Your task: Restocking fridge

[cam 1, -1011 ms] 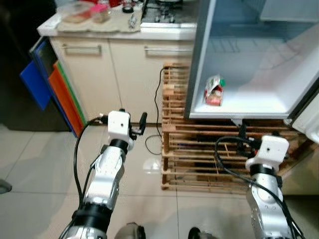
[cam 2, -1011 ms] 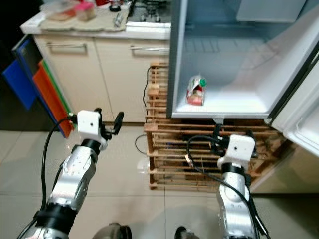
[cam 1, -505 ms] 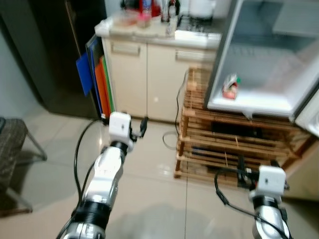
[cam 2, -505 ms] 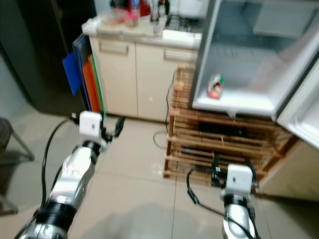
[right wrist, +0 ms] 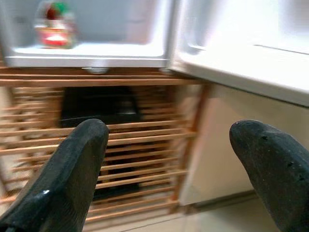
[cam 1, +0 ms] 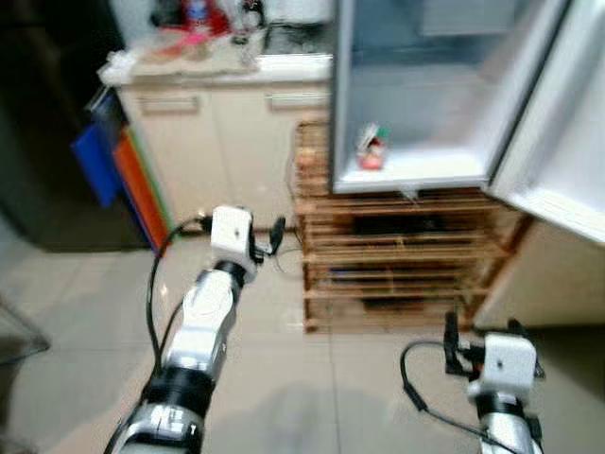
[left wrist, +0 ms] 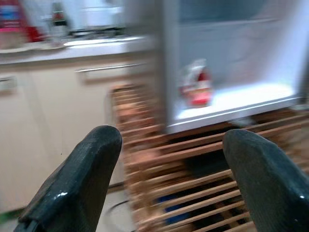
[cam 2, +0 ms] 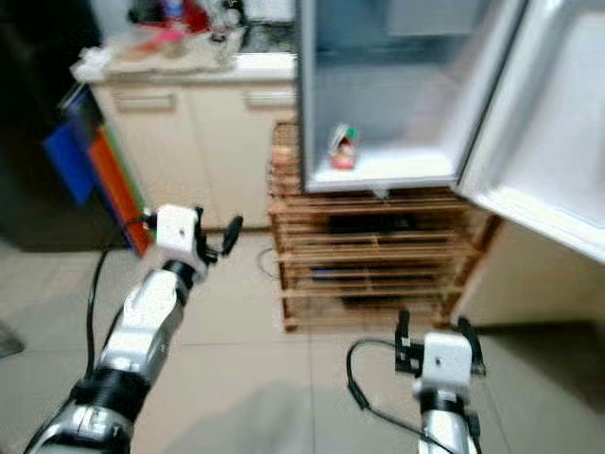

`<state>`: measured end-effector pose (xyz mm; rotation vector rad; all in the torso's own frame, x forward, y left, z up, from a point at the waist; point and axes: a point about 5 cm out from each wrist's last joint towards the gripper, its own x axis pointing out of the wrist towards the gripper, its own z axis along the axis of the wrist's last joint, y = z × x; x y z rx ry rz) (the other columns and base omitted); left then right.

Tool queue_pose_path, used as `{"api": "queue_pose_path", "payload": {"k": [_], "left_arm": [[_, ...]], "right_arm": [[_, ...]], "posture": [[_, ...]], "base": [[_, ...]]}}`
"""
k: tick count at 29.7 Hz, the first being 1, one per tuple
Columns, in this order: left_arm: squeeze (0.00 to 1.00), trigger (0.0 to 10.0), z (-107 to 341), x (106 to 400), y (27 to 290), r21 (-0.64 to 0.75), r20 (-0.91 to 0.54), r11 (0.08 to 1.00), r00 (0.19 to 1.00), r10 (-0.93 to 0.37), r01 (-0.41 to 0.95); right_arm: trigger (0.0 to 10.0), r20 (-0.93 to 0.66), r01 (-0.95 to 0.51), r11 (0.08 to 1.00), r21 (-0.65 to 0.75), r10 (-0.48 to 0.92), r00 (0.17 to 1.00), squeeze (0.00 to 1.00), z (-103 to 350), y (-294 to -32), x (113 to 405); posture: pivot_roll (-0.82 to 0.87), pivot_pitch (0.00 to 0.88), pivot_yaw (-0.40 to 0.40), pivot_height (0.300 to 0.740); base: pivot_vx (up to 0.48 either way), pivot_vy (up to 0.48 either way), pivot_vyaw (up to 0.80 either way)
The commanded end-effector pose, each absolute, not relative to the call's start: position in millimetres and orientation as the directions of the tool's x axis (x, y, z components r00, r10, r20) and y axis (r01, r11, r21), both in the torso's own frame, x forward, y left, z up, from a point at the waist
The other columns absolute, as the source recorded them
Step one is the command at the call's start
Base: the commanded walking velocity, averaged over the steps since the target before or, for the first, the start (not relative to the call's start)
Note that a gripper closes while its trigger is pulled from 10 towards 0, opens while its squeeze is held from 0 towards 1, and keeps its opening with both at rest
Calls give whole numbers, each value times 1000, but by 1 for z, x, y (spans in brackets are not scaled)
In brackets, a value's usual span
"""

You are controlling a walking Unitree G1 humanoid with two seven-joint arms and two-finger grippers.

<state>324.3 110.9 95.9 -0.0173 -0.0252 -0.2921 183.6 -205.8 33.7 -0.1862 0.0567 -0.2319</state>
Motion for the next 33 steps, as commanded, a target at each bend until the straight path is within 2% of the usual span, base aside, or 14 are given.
{"api": "queue_pose_path", "payload": {"k": [1, 5, 14, 33], "left_arm": [[0, 10000, 101, 326, 104, -14, 51, 952, 951, -305, 306], [0, 10000, 101, 325, 100, -3, 64, 950, 949, -310, 311], [0, 10000, 101, 320, 94, 14, 81, 942, 938, -336, 336], [0, 10000, 99, 323, 93, -37, 63, 946, 945, -320, 322]], "right_arm": [[10000, -24, 229, 954, -193, -237, 971, 0, 35, -211, 190], [10000, -10, 205, 961, -186, -210, 978, 0, 37, -209, 202], [10000, 5, 178, 969, -169, -180, 984, 0, 40, -206, 223], [10000, -6, 188, 966, -176, -192, 981, 0, 39, -214, 228]], "posture": [[-23, 0, 60, 740], [-12, 0, 50, 740], [5, 0, 41, 740], [1, 0, 27, 740]], "base": [[296, -371, 0], [276, -390, 0], [0, -457, 0], [0, -475, 0]]}}
